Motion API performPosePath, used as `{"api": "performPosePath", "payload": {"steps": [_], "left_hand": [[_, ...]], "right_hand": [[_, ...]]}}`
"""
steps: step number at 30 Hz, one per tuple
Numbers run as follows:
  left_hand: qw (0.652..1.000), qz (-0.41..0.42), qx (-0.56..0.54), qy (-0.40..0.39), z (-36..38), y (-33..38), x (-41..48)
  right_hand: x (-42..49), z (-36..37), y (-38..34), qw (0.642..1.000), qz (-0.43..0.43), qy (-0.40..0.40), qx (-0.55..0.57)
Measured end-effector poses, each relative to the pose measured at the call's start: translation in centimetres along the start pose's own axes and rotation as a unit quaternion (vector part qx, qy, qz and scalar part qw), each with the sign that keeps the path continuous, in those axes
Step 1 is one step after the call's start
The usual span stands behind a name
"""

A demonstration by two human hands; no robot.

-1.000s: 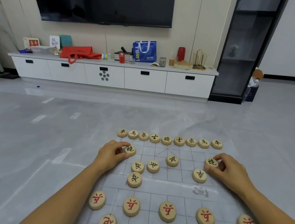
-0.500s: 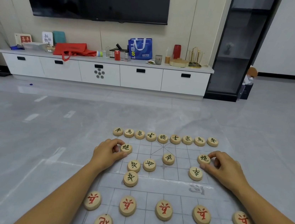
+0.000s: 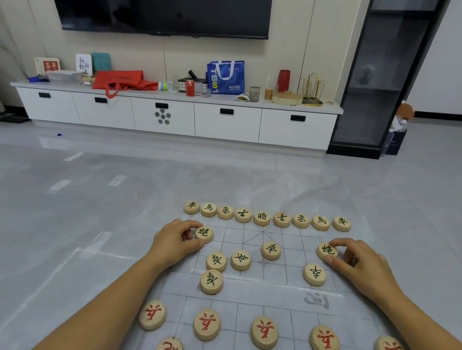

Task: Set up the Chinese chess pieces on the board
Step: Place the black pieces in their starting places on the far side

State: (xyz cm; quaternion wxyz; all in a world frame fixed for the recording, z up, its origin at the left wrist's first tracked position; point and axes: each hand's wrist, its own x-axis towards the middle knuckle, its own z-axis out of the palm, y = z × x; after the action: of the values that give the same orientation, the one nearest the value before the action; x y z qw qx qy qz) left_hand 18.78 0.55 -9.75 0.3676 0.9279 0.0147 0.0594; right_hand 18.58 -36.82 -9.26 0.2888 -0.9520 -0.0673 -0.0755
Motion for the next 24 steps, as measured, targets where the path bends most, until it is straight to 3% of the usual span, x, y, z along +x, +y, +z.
{"api": "performPosePath", "payload": {"steps": [24], "left_hand": [[1.000, -0.017, 0.006, 0.023, 0.22, 0.26, -0.13]], "right_hand": [[0.11, 0.14, 0.21, 1.000, -0.003, 0.007, -0.001]]}}
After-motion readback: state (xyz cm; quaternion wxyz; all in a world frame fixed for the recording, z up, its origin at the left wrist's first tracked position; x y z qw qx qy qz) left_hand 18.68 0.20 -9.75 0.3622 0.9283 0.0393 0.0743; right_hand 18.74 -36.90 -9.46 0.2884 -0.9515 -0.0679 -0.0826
